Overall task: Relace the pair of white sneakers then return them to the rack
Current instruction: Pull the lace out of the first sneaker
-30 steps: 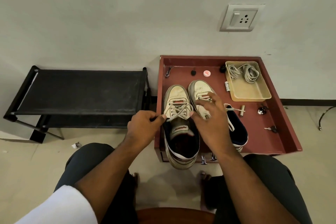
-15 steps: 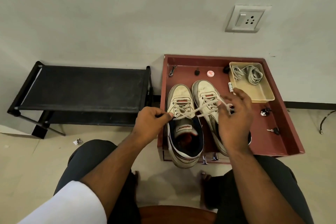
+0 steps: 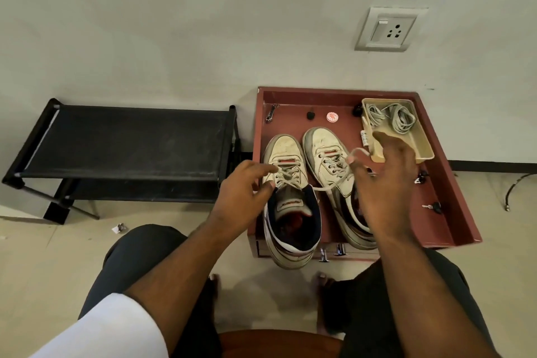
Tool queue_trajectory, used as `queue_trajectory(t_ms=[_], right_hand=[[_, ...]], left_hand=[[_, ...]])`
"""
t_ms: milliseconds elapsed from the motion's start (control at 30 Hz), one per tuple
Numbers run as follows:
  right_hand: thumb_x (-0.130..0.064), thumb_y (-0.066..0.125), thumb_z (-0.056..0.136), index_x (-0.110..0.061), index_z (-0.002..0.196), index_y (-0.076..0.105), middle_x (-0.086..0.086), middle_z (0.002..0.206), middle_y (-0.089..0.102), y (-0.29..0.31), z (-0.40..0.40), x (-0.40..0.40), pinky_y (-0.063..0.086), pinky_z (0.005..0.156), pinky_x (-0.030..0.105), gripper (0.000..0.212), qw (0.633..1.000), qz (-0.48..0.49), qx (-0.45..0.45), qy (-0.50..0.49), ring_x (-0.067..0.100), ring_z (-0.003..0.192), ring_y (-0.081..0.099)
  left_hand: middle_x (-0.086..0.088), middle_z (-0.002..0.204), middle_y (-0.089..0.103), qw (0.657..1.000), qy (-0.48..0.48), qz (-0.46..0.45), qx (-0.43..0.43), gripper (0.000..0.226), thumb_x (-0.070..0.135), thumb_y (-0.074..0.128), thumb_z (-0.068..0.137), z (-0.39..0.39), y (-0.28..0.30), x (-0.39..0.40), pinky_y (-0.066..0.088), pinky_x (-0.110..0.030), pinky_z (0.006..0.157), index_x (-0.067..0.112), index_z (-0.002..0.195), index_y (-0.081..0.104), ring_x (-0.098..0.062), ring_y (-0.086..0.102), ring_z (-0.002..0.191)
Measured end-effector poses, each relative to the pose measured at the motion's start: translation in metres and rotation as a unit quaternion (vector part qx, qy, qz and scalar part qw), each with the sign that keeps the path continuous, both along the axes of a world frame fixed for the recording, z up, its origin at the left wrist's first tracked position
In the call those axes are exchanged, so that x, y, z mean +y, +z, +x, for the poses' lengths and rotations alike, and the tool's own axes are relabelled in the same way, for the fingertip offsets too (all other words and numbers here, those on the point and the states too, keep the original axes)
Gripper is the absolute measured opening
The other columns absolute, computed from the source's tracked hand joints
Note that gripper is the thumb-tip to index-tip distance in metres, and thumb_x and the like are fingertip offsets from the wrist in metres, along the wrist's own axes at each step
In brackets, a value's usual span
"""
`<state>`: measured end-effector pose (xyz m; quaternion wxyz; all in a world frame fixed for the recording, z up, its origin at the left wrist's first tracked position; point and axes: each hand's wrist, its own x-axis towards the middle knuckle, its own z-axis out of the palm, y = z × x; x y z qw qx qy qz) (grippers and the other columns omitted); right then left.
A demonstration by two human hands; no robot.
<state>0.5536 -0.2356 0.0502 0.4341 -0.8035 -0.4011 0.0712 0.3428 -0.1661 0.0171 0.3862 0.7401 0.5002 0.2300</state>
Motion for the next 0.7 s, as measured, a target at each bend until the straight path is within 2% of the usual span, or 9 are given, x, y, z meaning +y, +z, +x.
queue_trajectory(t_ms=[33, 100, 233, 367, 467, 533, 567, 633, 700], right_hand=[[-0.029, 0.074, 0.084, -0.022, 0.13, 0.056, 0.002, 0.133, 0.045, 0.0, -0.006, -0.003, 0.042, 0.101, 0.045, 0.051, 0.999, -0.027, -0.036, 0.015, 0.017, 0.12, 0.041], [-0.033, 0.073, 0.084, -0.026, 0.133, 0.055, 0.002, 0.13, 0.045, -0.003, -0.028, -0.004, 0.039, 0.103, 0.043, 0.054, 0.99, -0.085, -0.07, 0.084, 0.019, 0.121, 0.038], [-0.033, 0.068, 0.089, -0.024, 0.133, 0.054, -0.001, 0.122, 0.052, -0.019, -0.05, 0.002, 0.045, 0.099, 0.034, 0.048, 0.948, -0.241, -0.041, 0.203, 0.017, 0.115, 0.051], [-0.015, 0.066, 0.089, -0.017, 0.104, 0.067, 0.0, 0.099, 0.068, -0.025, -0.034, 0.001, 0.049, 0.085, 0.029, 0.015, 0.954, -0.253, 0.02, 0.156, 0.019, 0.095, 0.063], [-0.011, 0.068, 0.087, -0.022, 0.094, 0.067, -0.008, 0.085, 0.066, -0.024, -0.026, -0.01, 0.047, 0.077, 0.024, 0.013, 0.956, -0.254, 0.077, 0.124, 0.014, 0.086, 0.064], [-0.009, 0.067, 0.087, -0.026, 0.091, 0.064, -0.013, 0.083, 0.062, -0.024, -0.03, -0.017, 0.046, 0.078, 0.022, 0.017, 0.951, -0.26, 0.09, 0.143, 0.012, 0.086, 0.063], [-0.008, 0.066, 0.088, -0.025, 0.095, 0.065, -0.015, 0.085, 0.061, -0.024, -0.034, -0.019, 0.044, 0.08, 0.021, 0.018, 0.948, -0.261, 0.091, 0.157, 0.01, 0.088, 0.061], [-0.006, 0.064, 0.089, -0.022, 0.11, 0.066, -0.013, 0.093, 0.062, -0.023, -0.041, -0.019, 0.042, 0.084, 0.02, 0.026, 0.948, -0.252, 0.081, 0.178, 0.008, 0.091, 0.058], [-0.005, 0.063, 0.089, -0.02, 0.12, 0.064, -0.007, 0.103, 0.067, -0.021, -0.043, -0.016, 0.042, 0.085, 0.018, 0.034, 0.949, -0.245, 0.079, 0.183, 0.005, 0.09, 0.056]], left_hand=[[0.014, 0.111, 0.054, 1.0, -0.021, 0.013, 0.014, 0.023, 0.024, 0.063, 0.094, 0.004, 0.001, -0.003, 0.051, -0.027, 0.091, 0.024, 0.116, 0.068, -0.003, 0.054, 0.103], [0.013, 0.108, 0.053, 0.998, -0.037, 0.021, 0.047, 0.022, 0.033, 0.066, 0.091, 0.012, 0.002, -0.01, 0.05, -0.025, 0.089, 0.022, 0.111, 0.068, -0.004, 0.053, 0.102], [0.006, 0.113, 0.053, 0.997, 0.001, 0.026, 0.073, 0.015, 0.022, 0.067, 0.09, 0.018, 0.0, -0.015, 0.05, -0.024, 0.09, 0.019, 0.105, 0.064, -0.008, 0.052, 0.104], [0.006, 0.101, 0.054, 0.995, 0.013, 0.032, 0.092, 0.006, 0.012, 0.066, 0.089, 0.013, 0.004, -0.013, 0.05, -0.023, 0.079, 0.017, 0.087, 0.062, -0.007, 0.053, 0.09], [0.007, 0.091, 0.056, 0.994, 0.025, 0.015, 0.105, 0.014, 0.012, 0.069, 0.085, -0.001, 0.006, -0.013, 0.051, -0.023, 0.071, 0.02, 0.076, 0.06, -0.008, 0.055, 0.083], [0.008, 0.095, 0.057, 0.992, 0.019, 0.007, 0.122, 0.009, 0.018, 0.069, 0.086, -0.006, 0.009, -0.017, 0.054, -0.029, 0.075, 0.023, 0.083, 0.061, -0.01, 0.057, 0.087], [0.008, 0.104, 0.057, 0.988, 0.004, 0.017, 0.153, 0.008, 0.023, 0.067, 0.087, -0.005, 0.01, -0.02, 0.053, -0.033, 0.084, 0.026, 0.094, 0.063, -0.011, 0.056, 0.096], [0.008, 0.128, 0.048, 0.973, -0.033, 0.047, 0.223, 0.032, 0.027, 0.062, 0.091, 0.007, 0.011, -0.028, 0.039, -0.036, 0.104, 0.033, 0.122, 0.058, -0.014, 0.045, 0.119], [0.007, 0.146, 0.034, 0.965, -0.048, 0.076, 0.245, 0.045, 0.029, 0.06, 0.092, 0.023, 0.013, -0.033, 0.024, -0.04, 0.111, 0.039, 0.135, 0.051, -0.017, 0.029, 0.137]])
